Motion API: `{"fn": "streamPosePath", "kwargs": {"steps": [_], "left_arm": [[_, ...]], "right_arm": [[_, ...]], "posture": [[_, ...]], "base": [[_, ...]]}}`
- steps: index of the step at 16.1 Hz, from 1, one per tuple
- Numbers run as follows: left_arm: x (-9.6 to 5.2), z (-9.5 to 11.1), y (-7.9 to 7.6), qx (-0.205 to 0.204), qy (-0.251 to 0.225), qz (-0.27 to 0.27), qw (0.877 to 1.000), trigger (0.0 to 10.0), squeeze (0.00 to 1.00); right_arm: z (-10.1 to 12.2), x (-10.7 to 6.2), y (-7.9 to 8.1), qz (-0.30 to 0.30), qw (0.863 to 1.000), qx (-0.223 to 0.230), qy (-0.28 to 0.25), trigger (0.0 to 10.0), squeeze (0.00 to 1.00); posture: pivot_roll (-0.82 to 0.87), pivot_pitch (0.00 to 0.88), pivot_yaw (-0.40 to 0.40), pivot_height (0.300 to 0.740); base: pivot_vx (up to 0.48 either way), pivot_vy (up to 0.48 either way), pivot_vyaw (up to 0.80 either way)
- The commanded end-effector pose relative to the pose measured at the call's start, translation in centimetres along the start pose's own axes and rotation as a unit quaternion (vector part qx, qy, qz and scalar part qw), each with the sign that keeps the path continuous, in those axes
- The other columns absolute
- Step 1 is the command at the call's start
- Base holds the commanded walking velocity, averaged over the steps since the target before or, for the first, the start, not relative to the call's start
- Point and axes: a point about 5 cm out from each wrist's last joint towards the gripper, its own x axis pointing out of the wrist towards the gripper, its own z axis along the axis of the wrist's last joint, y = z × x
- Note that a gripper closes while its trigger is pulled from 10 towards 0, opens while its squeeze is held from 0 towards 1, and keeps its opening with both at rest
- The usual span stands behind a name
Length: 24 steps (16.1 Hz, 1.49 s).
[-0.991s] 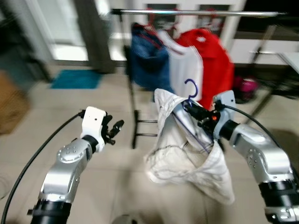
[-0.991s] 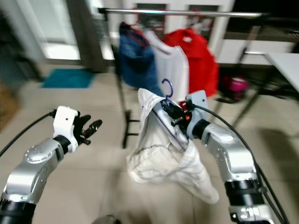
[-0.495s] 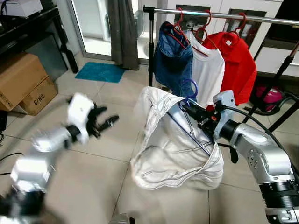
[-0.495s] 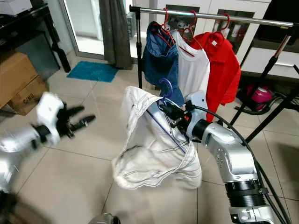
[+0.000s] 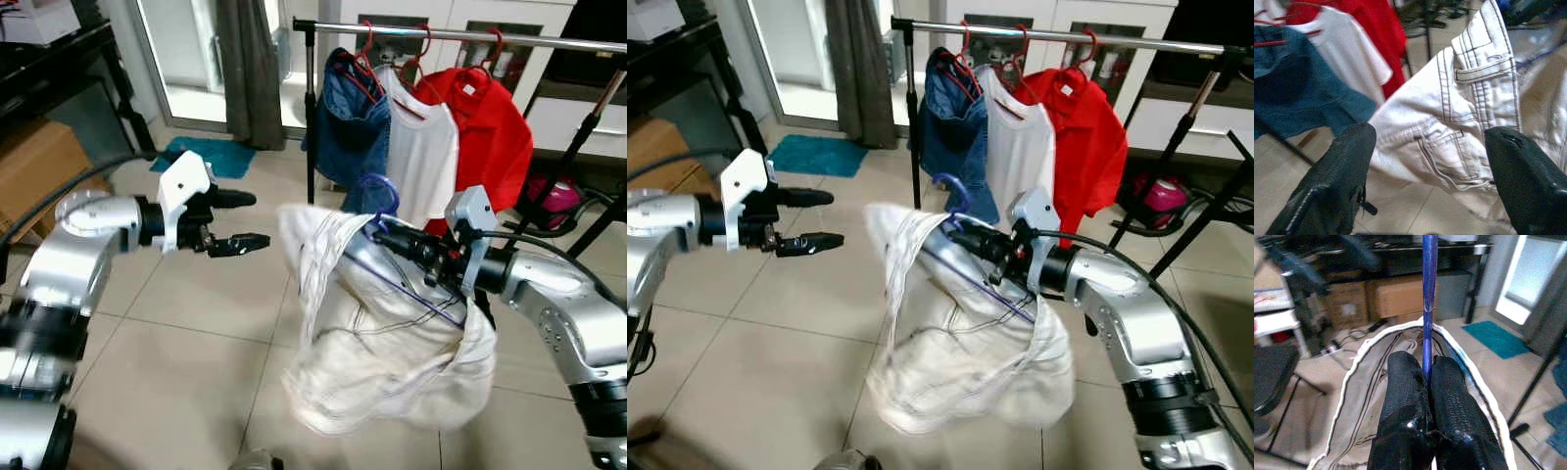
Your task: Hang hanger
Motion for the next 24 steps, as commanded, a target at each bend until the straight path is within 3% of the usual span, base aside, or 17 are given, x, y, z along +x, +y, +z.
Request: {"fn": "streamPosePath", "kwargs": {"steps": [1, 5, 6, 7, 8, 10, 12, 13, 14, 15, 16, 24], "left_arm": [[-0.2, 0.8, 0.9, 0.020, 0.000, -0.016, 1.000, 10.0, 1.00], [1.2, 2.6, 1.4, 0.039, -0.023, -0.095, 0.994, 10.0, 1.00], [1.7, 2.7, 1.0, 0.038, -0.018, -0.130, 0.991, 10.0, 0.71], [2.1, 2.7, 0.6, 0.033, -0.018, -0.154, 0.987, 10.0, 0.29], [2.7, 2.7, 0.1, 0.024, -0.018, -0.198, 0.980, 10.0, 0.00], [4.1, 1.4, -0.2, 0.061, 0.037, -0.212, 0.975, 10.0, 0.00], [4.4, 1.0, 0.0, 0.057, 0.045, -0.211, 0.975, 10.0, 0.00], [4.6, 0.9, -0.1, 0.050, 0.044, -0.220, 0.973, 9.0, 0.00], [4.7, 1.0, -0.2, 0.050, 0.042, -0.227, 0.972, 4.4, 0.00], [4.9, 1.0, -0.2, 0.050, 0.041, -0.229, 0.971, 0.9, 0.00], [5.2, 1.2, -0.3, 0.049, 0.036, -0.233, 0.970, 0.0, 0.00], [6.0, 1.5, -0.5, 0.048, 0.010, -0.254, 0.966, 0.0, 0.00]], "right_arm": [[1.8, 0.0, 0.7, 0.040, 0.998, -0.038, -0.029, 10.0, 0.00], [2.8, 0.1, 1.8, 0.087, 0.994, -0.051, -0.042, 10.0, 0.00], [3.0, 0.3, 2.0, 0.094, 0.993, -0.056, -0.046, 10.0, 0.00], [3.0, 0.4, 2.2, 0.097, 0.993, -0.057, -0.048, 10.0, 0.00], [3.1, 0.5, 2.4, 0.102, 0.992, -0.060, -0.048, 10.0, 0.00], [3.5, 0.8, 3.1, 0.122, 0.989, -0.065, -0.057, 10.0, 0.00], [3.7, 0.9, 3.5, 0.136, 0.987, -0.065, -0.062, 10.0, 0.00], [3.8, 0.9, 3.8, 0.144, 0.985, -0.066, -0.064, 10.0, 0.00], [3.9, 0.9, 3.9, 0.149, 0.985, -0.065, -0.065, 10.0, 0.00], [3.9, 0.9, 3.9, 0.150, 0.984, -0.066, -0.065, 10.0, 0.00], [3.9, 1.0, 4.0, 0.151, 0.984, -0.067, -0.065, 10.0, 0.00], [4.2, 1.1, 3.8, 0.149, 0.984, -0.073, -0.068, 10.0, 0.00]], "posture": [[-0.02, 0.000, 0.039, 0.740], [-0.02, 0.000, 0.036, 0.740], [-0.03, 0.000, 0.039, 0.740], [-0.03, 0.000, 0.041, 0.740], [-0.03, 0.000, 0.043, 0.740], [-0.04, 0.000, 0.047, 0.740], [-0.04, 0.000, 0.048, 0.740], [-0.04, 0.000, 0.049, 0.740], [-0.04, 0.000, 0.049, 0.740], [-0.04, 0.000, 0.050, 0.740], [-0.04, 0.000, 0.049, 0.740], [-0.04, 0.000, 0.045, 0.740]], "base": [[0.000, 0.000, 0.00], [0.000, 0.000, 0.00], [0.000, 0.000, 0.00], [0.000, 0.000, 0.00], [0.000, 0.000, 0.00], [0.000, 0.000, 0.00], [0.000, 0.000, 0.00], [0.000, 0.000, 0.00], [0.000, 0.000, 0.00], [0.000, 0.000, 0.00], [0.000, 0.000, 0.00], [0.000, 0.000, 0.00]]}}
